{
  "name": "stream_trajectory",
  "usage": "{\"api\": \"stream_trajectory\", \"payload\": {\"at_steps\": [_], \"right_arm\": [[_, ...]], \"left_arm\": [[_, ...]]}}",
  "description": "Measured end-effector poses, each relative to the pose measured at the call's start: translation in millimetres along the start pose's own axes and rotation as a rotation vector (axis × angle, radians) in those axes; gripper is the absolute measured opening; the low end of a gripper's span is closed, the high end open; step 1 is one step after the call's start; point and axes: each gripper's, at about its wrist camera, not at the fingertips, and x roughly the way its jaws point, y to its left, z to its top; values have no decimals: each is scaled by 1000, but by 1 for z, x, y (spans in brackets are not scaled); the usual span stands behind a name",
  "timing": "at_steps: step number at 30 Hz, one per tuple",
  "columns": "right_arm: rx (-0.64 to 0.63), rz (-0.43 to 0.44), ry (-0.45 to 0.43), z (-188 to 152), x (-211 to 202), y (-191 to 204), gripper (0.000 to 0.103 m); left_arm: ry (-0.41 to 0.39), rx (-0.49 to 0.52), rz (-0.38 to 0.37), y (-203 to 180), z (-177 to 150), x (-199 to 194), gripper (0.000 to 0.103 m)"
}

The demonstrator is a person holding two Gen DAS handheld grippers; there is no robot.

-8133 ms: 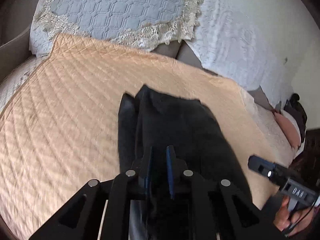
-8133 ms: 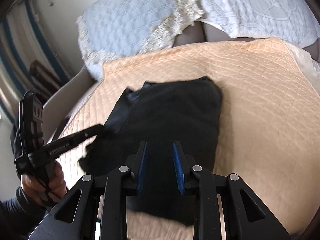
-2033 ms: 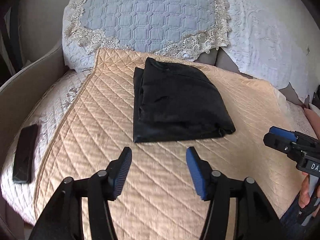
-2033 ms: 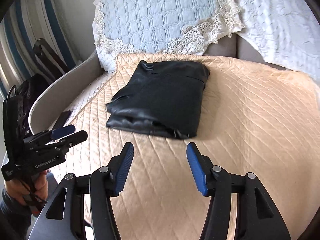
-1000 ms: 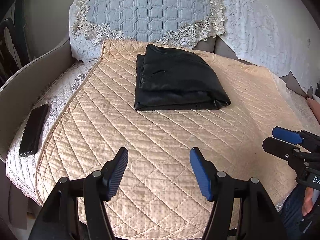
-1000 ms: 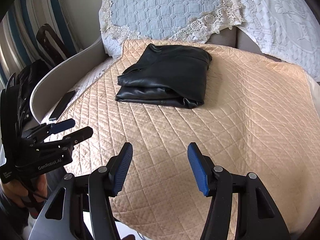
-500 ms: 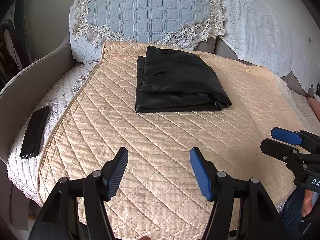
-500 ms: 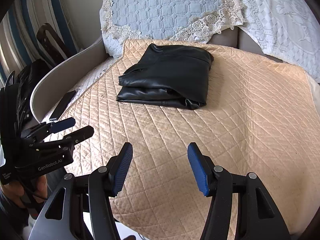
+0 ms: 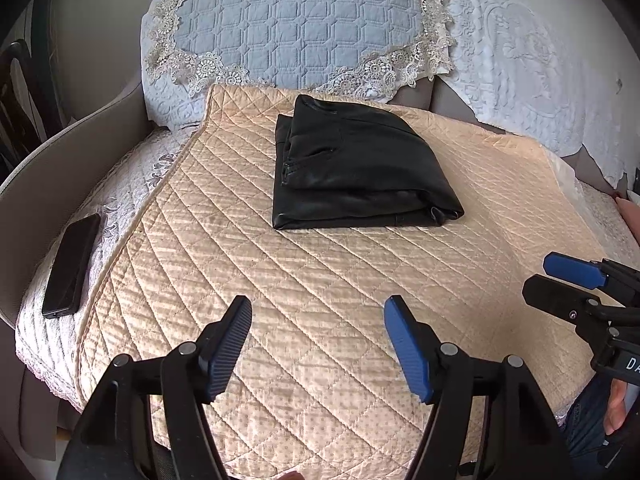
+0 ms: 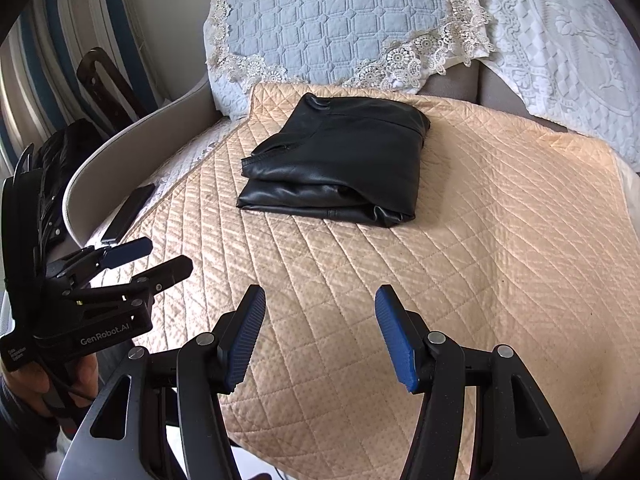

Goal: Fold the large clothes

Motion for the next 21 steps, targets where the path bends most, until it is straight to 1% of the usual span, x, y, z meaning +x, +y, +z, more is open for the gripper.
{"api": "stream_trajectory", "payload": {"at_steps": [4, 21], "right_arm": [[3, -1, -4, 0, -1, 0, 58], [2, 5, -2, -2, 0, 2, 58]], "left_arm": [[1, 2, 4, -1, 0, 0, 73], [6, 7, 23, -1, -1, 0, 73]]}}
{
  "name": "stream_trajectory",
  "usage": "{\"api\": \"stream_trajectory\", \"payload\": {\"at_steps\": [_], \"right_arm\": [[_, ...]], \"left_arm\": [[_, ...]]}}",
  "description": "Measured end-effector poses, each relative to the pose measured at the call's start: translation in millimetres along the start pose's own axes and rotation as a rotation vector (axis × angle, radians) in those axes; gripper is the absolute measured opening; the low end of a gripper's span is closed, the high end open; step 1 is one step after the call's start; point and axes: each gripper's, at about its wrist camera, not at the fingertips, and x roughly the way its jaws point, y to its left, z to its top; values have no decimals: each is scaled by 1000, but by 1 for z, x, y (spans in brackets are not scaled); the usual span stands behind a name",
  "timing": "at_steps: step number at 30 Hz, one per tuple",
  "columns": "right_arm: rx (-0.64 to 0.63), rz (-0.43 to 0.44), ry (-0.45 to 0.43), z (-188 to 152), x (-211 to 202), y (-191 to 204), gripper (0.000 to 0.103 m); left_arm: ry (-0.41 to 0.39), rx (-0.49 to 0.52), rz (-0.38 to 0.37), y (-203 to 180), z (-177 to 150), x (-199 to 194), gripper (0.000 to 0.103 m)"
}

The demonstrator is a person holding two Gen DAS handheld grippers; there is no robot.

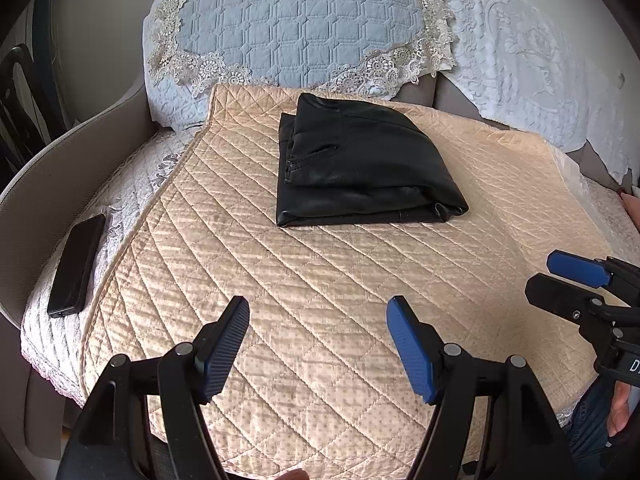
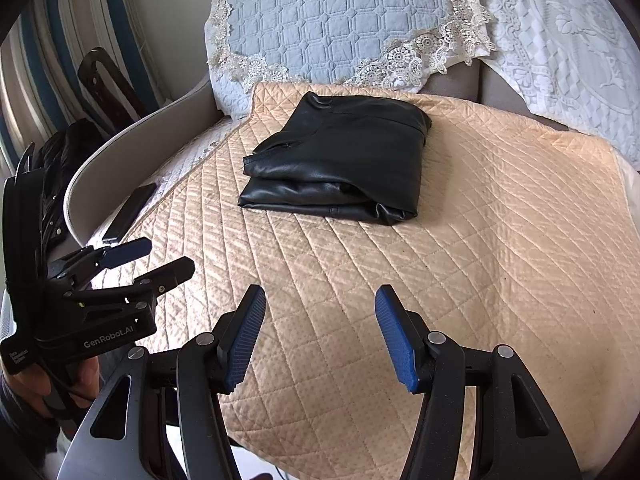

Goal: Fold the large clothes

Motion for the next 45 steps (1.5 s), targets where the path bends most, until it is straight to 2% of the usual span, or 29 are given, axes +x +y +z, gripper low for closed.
{"api": "stream_trajectory", "payload": {"at_steps": [45], "right_arm": [[0, 2, 6, -4, 1, -3, 58]], "left_arm": [[36, 12, 13, -1, -3, 9, 73]]}}
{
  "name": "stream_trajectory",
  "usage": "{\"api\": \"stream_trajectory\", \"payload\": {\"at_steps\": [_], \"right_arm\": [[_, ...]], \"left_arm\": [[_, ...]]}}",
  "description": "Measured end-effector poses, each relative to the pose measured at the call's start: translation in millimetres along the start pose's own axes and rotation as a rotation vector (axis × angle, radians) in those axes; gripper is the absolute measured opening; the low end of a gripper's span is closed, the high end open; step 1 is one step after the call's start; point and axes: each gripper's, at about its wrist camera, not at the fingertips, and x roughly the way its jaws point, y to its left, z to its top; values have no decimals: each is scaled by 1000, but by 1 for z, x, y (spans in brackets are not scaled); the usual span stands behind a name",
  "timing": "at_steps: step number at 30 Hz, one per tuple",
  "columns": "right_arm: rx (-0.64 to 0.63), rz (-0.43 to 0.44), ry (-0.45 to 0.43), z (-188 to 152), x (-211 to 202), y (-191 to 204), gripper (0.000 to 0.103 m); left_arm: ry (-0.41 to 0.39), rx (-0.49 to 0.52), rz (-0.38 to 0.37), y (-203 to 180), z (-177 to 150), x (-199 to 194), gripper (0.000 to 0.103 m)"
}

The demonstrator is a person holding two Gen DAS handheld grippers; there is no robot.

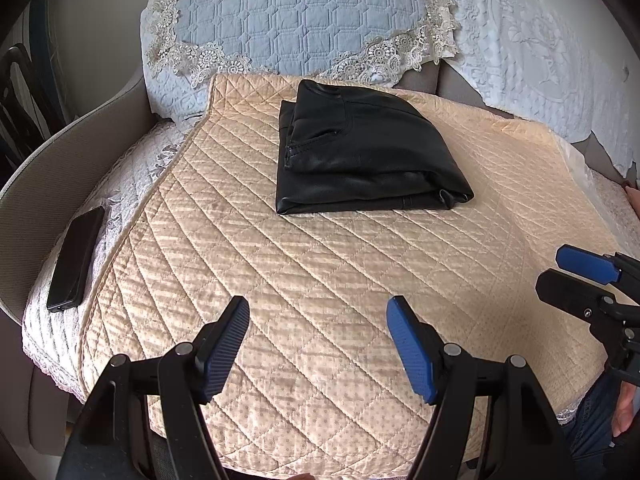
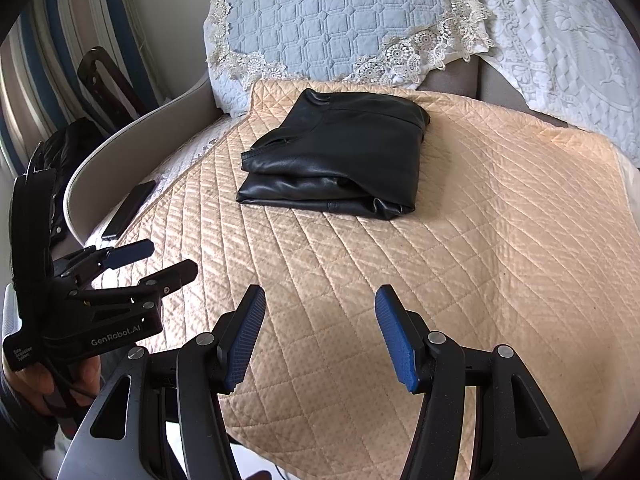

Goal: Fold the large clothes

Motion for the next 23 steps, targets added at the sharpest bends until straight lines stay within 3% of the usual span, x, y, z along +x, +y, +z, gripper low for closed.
{"api": "stream_trajectory", "payload": {"at_steps": [23], "right_arm": [[17, 3, 2, -3, 1, -14, 58]], "left_arm": [[21, 13, 21, -4, 1, 10, 73]]}}
